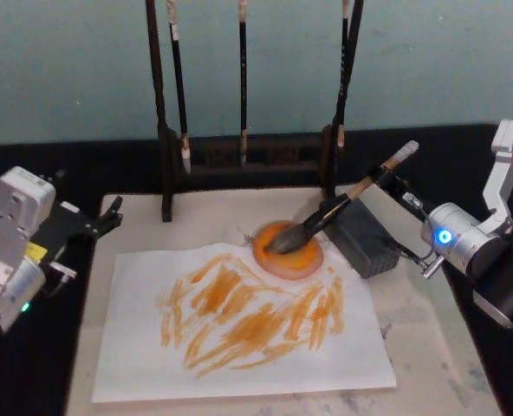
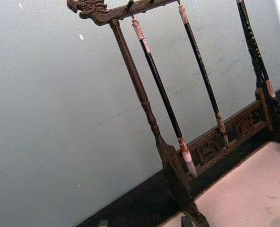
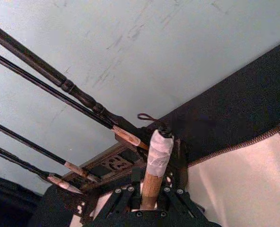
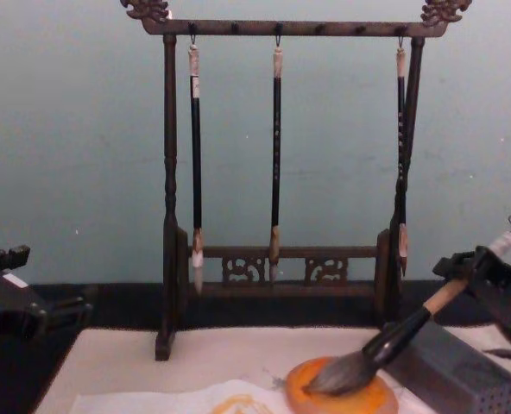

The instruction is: Pick up the brush from the inkstone, write on the paper, then place the brush back to its original position.

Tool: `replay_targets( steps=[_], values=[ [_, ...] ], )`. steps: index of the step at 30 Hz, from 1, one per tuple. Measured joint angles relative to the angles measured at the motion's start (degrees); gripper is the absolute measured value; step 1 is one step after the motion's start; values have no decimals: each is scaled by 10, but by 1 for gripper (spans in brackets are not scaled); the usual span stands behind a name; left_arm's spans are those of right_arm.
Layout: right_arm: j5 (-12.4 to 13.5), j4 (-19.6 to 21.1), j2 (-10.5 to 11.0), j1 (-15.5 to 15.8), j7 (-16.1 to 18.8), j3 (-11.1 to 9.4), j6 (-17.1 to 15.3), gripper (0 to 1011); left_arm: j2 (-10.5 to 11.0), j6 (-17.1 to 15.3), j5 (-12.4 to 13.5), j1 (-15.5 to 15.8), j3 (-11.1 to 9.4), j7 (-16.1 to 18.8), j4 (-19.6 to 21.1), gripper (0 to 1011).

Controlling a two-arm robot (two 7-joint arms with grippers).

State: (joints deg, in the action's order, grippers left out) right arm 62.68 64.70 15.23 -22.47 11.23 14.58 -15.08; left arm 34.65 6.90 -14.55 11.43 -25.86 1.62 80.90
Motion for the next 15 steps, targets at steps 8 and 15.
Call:
replay_targets(
  steps=[8, 15],
  values=[
    [0, 0, 0, 0, 0, 0, 0, 160, 0, 0, 0, 0, 0, 0, 0, 1001],
    [0, 0, 0, 0, 0, 0, 0, 160, 0, 0, 0, 0, 0, 0, 0, 1001]
  ],
)
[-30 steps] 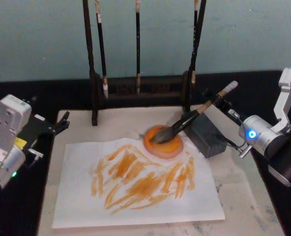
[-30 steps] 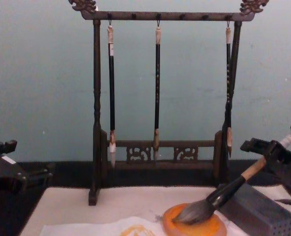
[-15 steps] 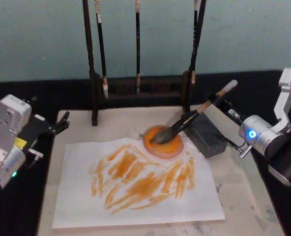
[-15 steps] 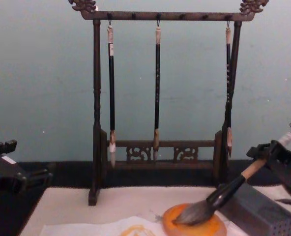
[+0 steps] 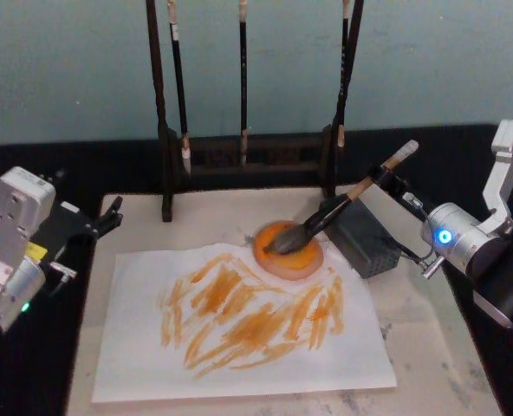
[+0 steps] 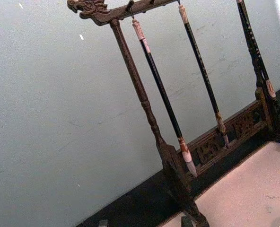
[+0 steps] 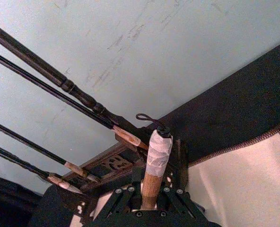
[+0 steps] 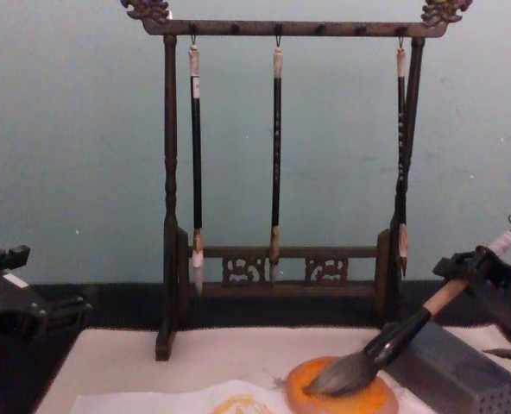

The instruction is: Pick up the brush from the inkstone, write on the paper, then place the brush back to its original position.

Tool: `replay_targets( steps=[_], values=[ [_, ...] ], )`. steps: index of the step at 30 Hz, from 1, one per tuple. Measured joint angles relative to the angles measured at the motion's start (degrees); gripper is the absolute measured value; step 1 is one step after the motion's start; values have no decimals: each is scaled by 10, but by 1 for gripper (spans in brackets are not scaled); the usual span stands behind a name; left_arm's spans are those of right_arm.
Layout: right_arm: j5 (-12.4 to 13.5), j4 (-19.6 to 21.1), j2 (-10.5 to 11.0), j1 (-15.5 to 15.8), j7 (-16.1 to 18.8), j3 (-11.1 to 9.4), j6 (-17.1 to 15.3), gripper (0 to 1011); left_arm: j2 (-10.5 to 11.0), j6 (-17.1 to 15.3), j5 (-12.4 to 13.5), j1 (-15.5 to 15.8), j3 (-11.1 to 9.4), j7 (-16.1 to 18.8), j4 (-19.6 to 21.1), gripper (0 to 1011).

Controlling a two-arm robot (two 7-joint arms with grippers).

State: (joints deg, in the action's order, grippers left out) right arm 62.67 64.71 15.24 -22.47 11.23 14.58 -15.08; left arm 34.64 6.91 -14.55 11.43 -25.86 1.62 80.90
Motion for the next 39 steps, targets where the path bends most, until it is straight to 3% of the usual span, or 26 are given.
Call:
replay_targets(
  steps=[15, 21, 27, 30, 31, 34, 35, 36, 39],
  values=[
    [8, 37, 15, 7, 19, 19, 26, 160, 0, 0, 0, 0, 0, 0, 0, 1001],
    [-18, 77, 35, 19, 35, 40, 62, 160, 0, 0, 0, 0, 0, 0, 0, 1001],
    [-85, 129, 64, 41, 49, 61, 119, 160, 0, 0, 0, 0, 0, 0, 0, 1001],
    [-134, 159, 82, 56, 51, 70, 151, 160, 0, 0, 0, 0, 0, 0, 0, 1001],
    [-162, 174, 91, 64, 48, 75, 167, 160, 0, 0, 0, 0, 0, 0, 0, 1001],
    [-202, 194, 104, 75, 41, 81, 188, 160, 0, 0, 0, 0, 0, 0, 0, 1001],
    [-226, 205, 112, 81, 37, 84, 200, 160, 0, 0, 0, 0, 0, 0, 0, 1001],
    [-226, 205, 112, 81, 37, 84, 200, 160, 0, 0, 0, 0, 0, 0, 0, 1001],
    [-279, 230, 130, 97, 30, 89, 228, 160, 0, 0, 0, 0, 0, 0, 0, 1001]
  ],
)
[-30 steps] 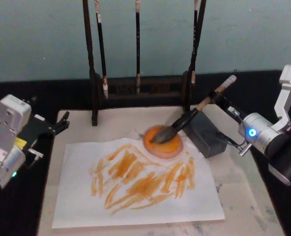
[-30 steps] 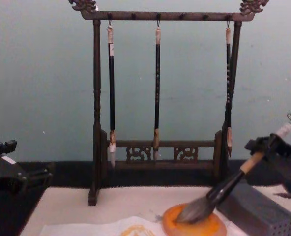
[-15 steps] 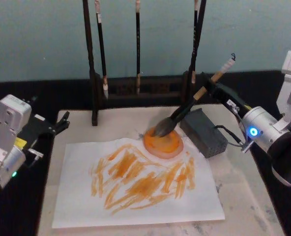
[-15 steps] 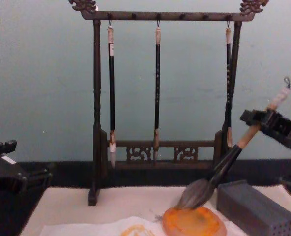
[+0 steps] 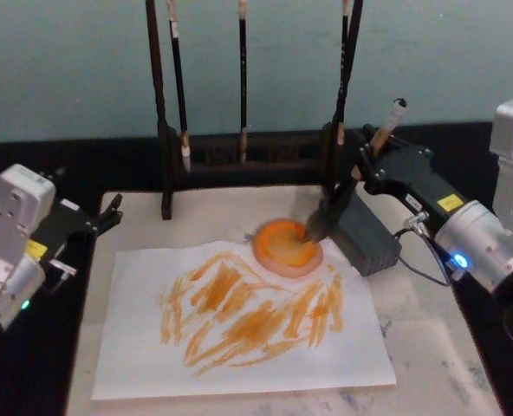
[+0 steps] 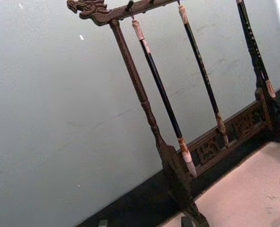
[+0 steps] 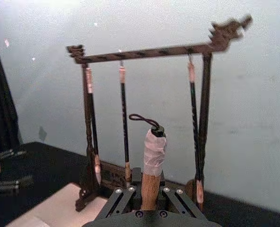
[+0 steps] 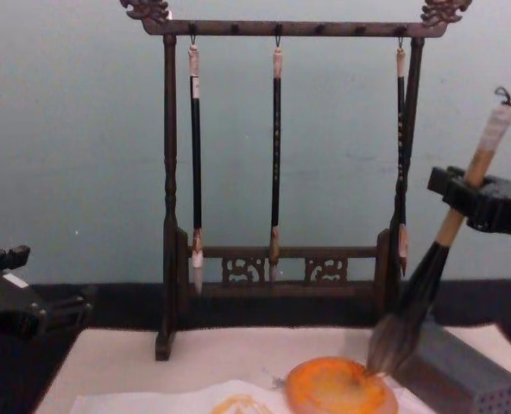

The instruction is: Pick up the brush from the inkstone, write on the paper, then place the brush back to its original position.

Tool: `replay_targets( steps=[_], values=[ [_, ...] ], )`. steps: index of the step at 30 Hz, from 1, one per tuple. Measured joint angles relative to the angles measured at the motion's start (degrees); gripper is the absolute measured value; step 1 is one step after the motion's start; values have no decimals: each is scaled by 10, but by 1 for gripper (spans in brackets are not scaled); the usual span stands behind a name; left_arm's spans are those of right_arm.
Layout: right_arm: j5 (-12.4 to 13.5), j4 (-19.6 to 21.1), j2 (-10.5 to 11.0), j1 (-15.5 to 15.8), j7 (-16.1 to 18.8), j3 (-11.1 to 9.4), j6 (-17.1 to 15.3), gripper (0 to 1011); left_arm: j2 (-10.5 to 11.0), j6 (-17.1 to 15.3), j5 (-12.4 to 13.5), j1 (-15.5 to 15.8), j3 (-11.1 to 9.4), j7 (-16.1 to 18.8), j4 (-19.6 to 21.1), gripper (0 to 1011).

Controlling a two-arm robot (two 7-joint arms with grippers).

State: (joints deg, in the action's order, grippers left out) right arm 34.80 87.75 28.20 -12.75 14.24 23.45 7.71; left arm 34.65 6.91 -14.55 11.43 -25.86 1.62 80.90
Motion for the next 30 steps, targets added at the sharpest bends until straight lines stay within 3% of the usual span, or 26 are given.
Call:
replay_targets(
  steps=[11, 24, 30],
  values=[
    [-105, 56, 41, 47, -4, -3, 66, 160, 0, 0, 0, 0, 0, 0, 0, 1001],
    [-184, 101, 75, 103, 8, -14, 125, 160, 0, 0, 0, 0, 0, 0, 0, 1001],
    [-208, 115, 83, 124, 9, -20, 132, 160, 0, 0, 0, 0, 0, 0, 0, 1001]
  ],
)
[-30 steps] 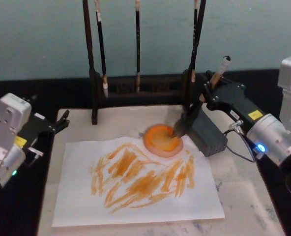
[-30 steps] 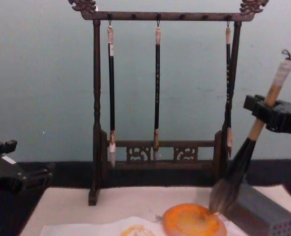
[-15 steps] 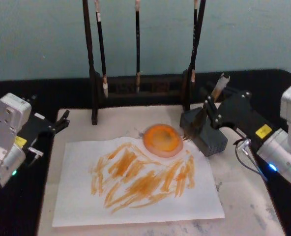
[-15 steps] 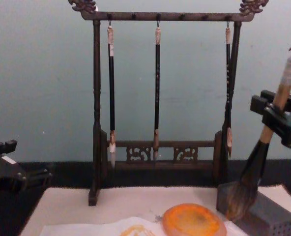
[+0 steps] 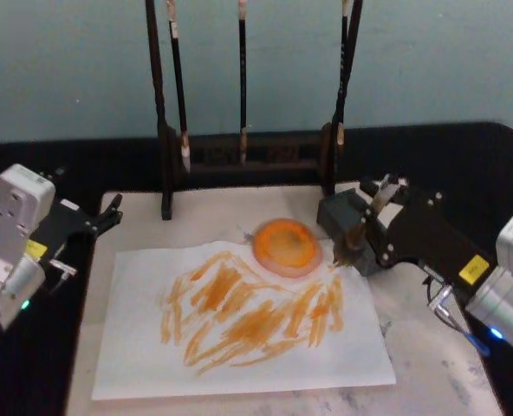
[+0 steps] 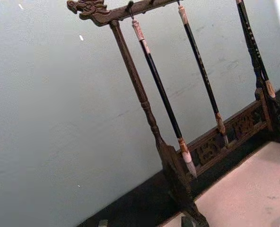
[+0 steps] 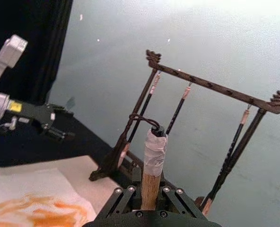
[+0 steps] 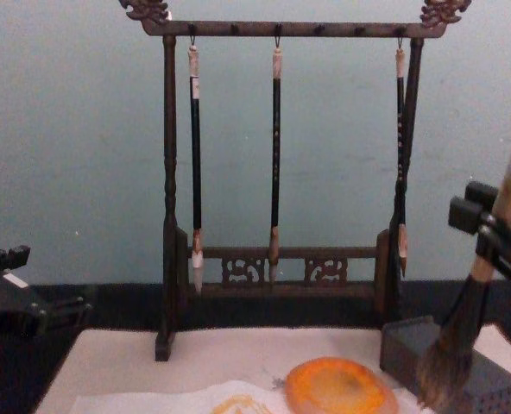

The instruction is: Pick up the brush from the inkstone, write on the paper, then place the brush back to its original position.

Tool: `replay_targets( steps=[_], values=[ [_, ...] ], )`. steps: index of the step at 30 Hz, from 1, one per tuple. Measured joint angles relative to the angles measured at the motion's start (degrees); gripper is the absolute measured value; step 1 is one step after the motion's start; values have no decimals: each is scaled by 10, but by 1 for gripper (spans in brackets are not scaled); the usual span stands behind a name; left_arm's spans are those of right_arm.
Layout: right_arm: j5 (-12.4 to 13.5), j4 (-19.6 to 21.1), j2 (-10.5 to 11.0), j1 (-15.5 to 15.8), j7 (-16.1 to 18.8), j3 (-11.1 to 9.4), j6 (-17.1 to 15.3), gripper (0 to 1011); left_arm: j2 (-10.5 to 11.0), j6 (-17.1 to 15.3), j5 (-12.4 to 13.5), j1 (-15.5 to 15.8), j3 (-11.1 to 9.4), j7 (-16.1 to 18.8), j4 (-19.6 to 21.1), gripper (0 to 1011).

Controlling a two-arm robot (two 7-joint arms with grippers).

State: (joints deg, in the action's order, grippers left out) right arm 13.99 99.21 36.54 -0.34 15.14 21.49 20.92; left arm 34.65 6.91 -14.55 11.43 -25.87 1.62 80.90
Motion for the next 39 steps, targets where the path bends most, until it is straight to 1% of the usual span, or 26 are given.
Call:
replay_targets(
  steps=[1, 9, 17, 23, 26, 27, 29, 34, 39],
  values=[
    [-6, 2, 2, 5, 1, -1, 2, 160, 0, 0, 0, 0, 0, 0, 0, 1001],
    [-25, 6, 5, 23, 8, -8, 12, 160, 0, 0, 0, 0, 0, 0, 0, 1001],
    [-53, 5, 6, 32, 15, -13, 23, 160, 0, 0, 0, 0, 0, 0, 0, 1001],
    [-78, -1, -1, 34, 17, -15, 29, 160, 0, 0, 0, 0, 0, 0, 0, 1001],
    [-96, -6, -7, 33, 17, -15, 30, 160, 0, 0, 0, 0, 0, 0, 0, 1001],
    [-96, -6, -7, 33, 17, -15, 30, 160, 0, 0, 0, 0, 0, 0, 0, 1001],
    [-106, -11, -12, 32, 18, -15, 31, 160, 0, 0, 0, 0, 0, 0, 0, 1001],
    [-113, -19, -21, 29, 26, -15, 31, 160, 0, 0, 0, 0, 0, 0, 0, 1001],
    [-114, -25, -30, 27, 36, -15, 30, 160, 0, 0, 0, 0, 0, 0, 0, 1001]
  ],
)
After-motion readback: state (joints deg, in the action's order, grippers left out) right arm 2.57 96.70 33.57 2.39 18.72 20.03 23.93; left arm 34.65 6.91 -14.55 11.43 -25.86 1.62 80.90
